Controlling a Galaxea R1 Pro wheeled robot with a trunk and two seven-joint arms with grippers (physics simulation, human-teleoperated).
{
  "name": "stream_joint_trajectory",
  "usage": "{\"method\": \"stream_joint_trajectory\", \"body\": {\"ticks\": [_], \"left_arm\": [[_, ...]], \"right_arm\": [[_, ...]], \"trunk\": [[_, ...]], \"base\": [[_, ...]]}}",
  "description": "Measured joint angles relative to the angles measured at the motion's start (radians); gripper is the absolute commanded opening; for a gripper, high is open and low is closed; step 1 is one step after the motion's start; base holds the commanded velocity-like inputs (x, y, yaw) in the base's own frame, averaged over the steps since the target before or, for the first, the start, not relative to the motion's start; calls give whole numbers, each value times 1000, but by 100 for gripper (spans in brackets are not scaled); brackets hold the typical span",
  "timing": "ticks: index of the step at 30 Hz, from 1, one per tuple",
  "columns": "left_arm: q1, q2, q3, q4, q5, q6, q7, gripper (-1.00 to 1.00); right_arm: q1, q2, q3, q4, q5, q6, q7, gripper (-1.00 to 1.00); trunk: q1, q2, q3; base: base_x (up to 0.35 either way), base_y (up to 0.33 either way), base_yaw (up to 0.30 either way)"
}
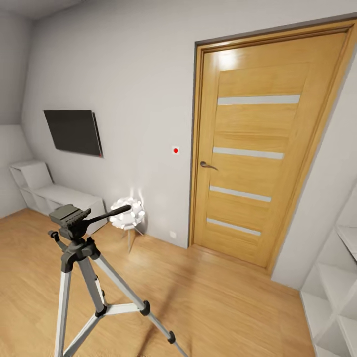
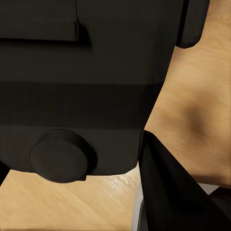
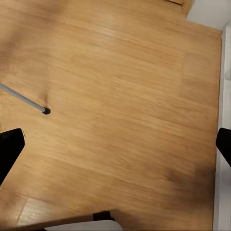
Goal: Attach the digital camera to the camera tripod in the bedroom.
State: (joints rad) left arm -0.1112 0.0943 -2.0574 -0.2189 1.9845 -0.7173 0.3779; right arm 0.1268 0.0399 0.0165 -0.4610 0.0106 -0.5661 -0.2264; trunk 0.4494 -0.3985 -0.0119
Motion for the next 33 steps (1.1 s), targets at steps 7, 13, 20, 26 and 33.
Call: {"method": "stream_joint_trajectory", "body": {"ticks": [7,13,20,26,33], "left_arm": [[0,0,1,1,0,0,0,-100],[0,0,0,0,0,0,0,-100],[0,0,0,0,0,0,0,-100],[1,0,0,0,0,1,0,-100],[0,0,0,1,0,0,0,-100]], "right_arm": [[0,0,0,0,0,0,0,100],[0,0,0,0,0,0,0,100],[0,0,0,0,0,0,0,100],[0,0,0,0,0,0,0,100],[0,0,0,0,0,0,0,100]], "trunk": [[0,0,0],[0,0,0],[0,0,0],[0,0,0],[0,0,0]], "base": [[1,-1,284],[0,0,284],[0,-87,284],[0,-233,284],[0,-70,284]]}}
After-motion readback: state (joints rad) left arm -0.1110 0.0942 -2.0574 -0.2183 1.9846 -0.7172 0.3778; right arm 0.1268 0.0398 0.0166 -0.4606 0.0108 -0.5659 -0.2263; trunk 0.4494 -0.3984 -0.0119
